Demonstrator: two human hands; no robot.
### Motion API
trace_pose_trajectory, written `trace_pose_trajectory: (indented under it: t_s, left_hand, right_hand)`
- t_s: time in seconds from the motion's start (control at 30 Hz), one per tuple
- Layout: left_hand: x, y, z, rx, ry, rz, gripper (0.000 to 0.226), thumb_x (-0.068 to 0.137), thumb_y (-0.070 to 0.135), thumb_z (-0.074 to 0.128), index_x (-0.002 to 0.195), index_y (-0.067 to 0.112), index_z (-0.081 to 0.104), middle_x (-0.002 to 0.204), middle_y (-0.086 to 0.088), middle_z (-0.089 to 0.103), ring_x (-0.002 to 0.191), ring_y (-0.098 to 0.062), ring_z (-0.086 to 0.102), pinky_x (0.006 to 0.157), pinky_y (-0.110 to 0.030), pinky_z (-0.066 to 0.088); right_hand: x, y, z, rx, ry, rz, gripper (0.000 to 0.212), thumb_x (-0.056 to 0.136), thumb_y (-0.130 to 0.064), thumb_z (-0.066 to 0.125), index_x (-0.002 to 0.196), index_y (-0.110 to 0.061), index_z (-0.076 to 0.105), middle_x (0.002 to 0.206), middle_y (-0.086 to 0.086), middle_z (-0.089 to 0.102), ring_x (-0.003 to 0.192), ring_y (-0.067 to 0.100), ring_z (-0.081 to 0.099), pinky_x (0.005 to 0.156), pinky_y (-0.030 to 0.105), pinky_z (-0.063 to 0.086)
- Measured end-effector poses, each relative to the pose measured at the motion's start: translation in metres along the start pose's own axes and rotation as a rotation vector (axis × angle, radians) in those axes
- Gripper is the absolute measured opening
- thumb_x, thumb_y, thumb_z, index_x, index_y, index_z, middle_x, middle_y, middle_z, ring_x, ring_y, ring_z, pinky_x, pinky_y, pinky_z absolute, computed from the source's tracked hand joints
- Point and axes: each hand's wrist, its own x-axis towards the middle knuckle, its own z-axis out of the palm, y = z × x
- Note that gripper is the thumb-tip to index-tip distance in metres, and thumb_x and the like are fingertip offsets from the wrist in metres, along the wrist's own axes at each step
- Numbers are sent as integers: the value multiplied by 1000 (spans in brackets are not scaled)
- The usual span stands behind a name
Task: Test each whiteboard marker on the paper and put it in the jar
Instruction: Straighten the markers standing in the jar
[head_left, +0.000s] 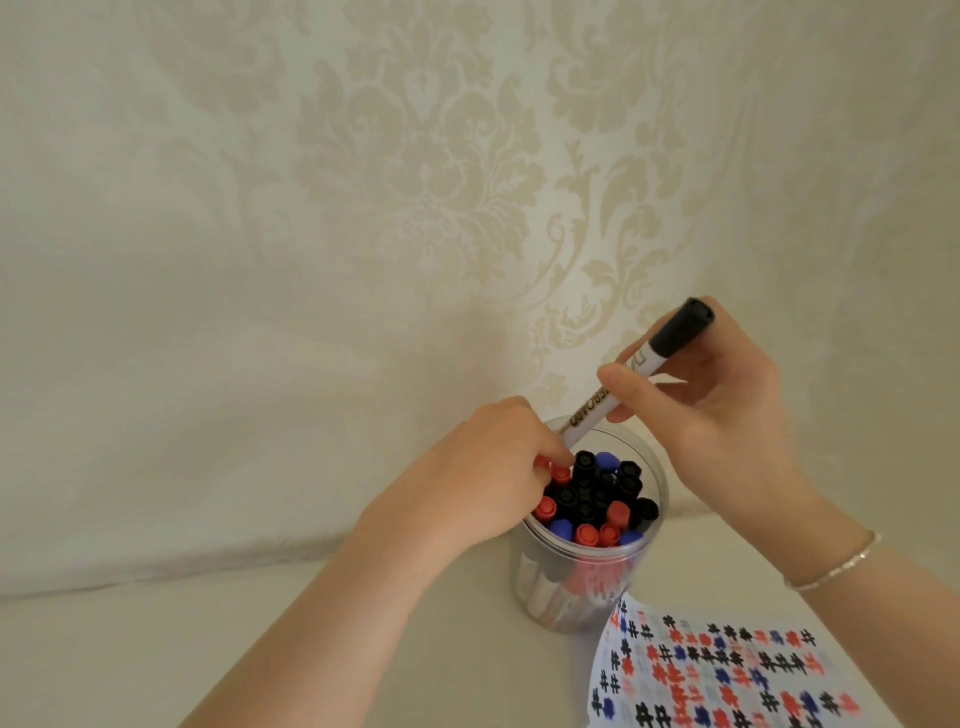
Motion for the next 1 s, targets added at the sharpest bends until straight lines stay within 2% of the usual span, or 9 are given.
trace_pose_trajectory:
  t_s: [0.2,0.33,0.43,0.53,0.63,0.7,0.8,0.9,1.0]
  left_hand:
    - [2,1,2,-40,77,-99,25,85,12,60,98,29,73,102,2,68,89,-18,65,81,-33,55]
    - [3,7,5,106,70,-60,28,86,14,58,109,26,67,107,-4,66,96,-24,64,83,-37,54]
    - [5,10,2,164,30,-62,25,89,16,56,109,22,68,102,-5,66,89,-26,64,75,-34,54]
    - [6,15,-2,209,27,-48,19,90,28,56,98,13,64,88,-6,60,76,-25,59,59,-32,46]
    - [6,22,-5,243,22,-30,26,84,38,66,83,15,55,71,0,44,64,-20,48,47,-26,32]
    - [7,22,-6,222,-5,-34,31,81,40,70,92,13,61,73,0,46,66,-20,51,48,-26,34]
    - [10,21,-4,173,-53,-26,32,83,35,68,106,12,63,89,-5,55,80,-25,59,57,-29,40]
    - [9,24,1,179,-86,23,30,88,28,63,113,12,60,98,-6,49,87,-25,56,64,-30,39]
    - [7,22,3,188,-120,35,31,91,27,58,119,14,56,100,-4,41,91,-24,52,71,-31,41]
  right_hand:
    - [6,-1,-3,-116,-202,48,21,82,2,68,83,-10,50,75,3,64,71,20,65,63,47,56]
    - [3,-6,-1,-211,-287,-37,11,81,-10,58,85,-13,48,78,-5,62,65,15,63,60,27,55]
    - [-1,-9,-1,-278,-323,-40,8,77,-13,53,83,-17,50,76,-4,60,59,15,61,49,15,43]
    - [3,-11,-3,-305,-349,10,8,71,-16,52,78,-19,51,69,2,60,59,25,60,54,37,51]
    - [10,-12,-5,-181,-286,113,14,72,1,58,74,-12,54,71,3,61,59,26,58,61,51,52]
    - [13,-11,-7,-144,-262,154,19,72,9,57,72,-10,53,71,6,62,65,35,55,62,53,50]
    - [14,-12,-7,-215,-285,136,13,67,-6,60,69,-17,52,70,10,61,65,40,54,60,52,48]
    - [10,-14,-8,-339,-344,59,8,62,-19,54,69,-21,50,63,8,56,60,28,52,59,46,46]
    - [3,-18,-12,-241,-258,-59,5,63,-11,52,67,-15,52,61,9,56,55,16,53,53,35,47]
